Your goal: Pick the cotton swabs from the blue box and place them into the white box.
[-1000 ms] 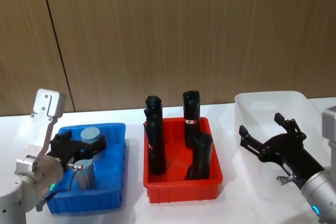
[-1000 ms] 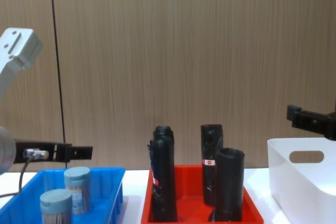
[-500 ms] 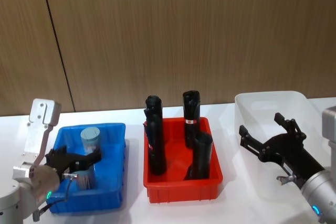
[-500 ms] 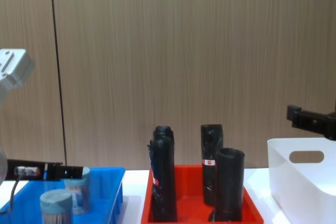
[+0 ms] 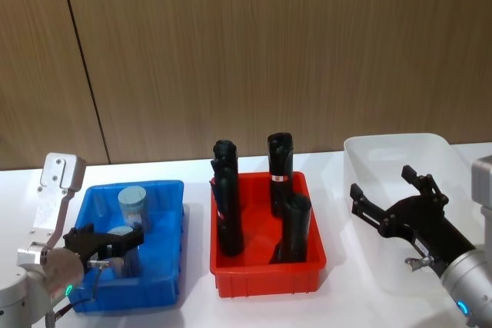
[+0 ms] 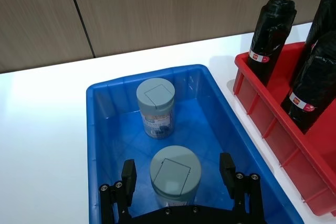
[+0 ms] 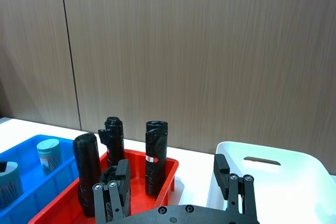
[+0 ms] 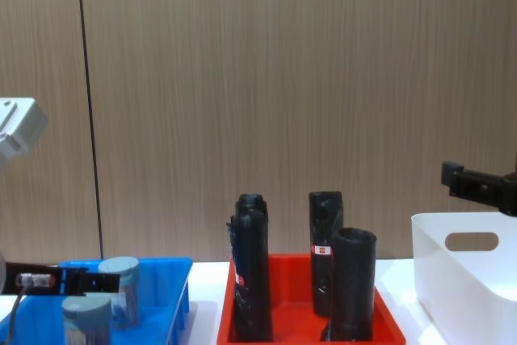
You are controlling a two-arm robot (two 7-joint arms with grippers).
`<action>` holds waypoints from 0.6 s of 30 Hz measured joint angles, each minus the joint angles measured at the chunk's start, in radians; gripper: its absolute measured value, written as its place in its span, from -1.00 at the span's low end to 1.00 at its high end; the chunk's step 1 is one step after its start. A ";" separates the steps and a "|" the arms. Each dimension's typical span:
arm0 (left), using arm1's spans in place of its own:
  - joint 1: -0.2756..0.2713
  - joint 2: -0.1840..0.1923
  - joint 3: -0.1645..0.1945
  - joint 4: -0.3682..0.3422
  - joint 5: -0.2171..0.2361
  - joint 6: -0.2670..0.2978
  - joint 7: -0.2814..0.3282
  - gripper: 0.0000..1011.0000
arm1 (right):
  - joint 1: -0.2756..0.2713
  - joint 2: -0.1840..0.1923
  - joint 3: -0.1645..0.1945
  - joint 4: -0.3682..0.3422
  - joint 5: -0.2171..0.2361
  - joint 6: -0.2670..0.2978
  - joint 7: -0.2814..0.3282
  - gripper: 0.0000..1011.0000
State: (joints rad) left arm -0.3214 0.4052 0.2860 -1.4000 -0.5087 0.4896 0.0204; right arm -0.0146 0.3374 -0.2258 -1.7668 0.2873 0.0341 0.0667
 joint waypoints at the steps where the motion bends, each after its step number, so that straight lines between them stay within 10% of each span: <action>1: -0.004 -0.002 0.000 0.009 0.004 -0.001 -0.008 0.99 | 0.000 0.000 0.000 0.000 0.000 0.000 0.000 0.98; 18: -0.059 -0.024 0.008 0.129 0.064 -0.016 -0.090 0.99 | 0.000 0.000 0.000 0.000 0.000 0.000 0.000 0.98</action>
State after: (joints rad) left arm -0.3803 0.3814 0.2937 -1.2708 -0.4444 0.4733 -0.0697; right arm -0.0147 0.3375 -0.2258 -1.7667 0.2873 0.0340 0.0667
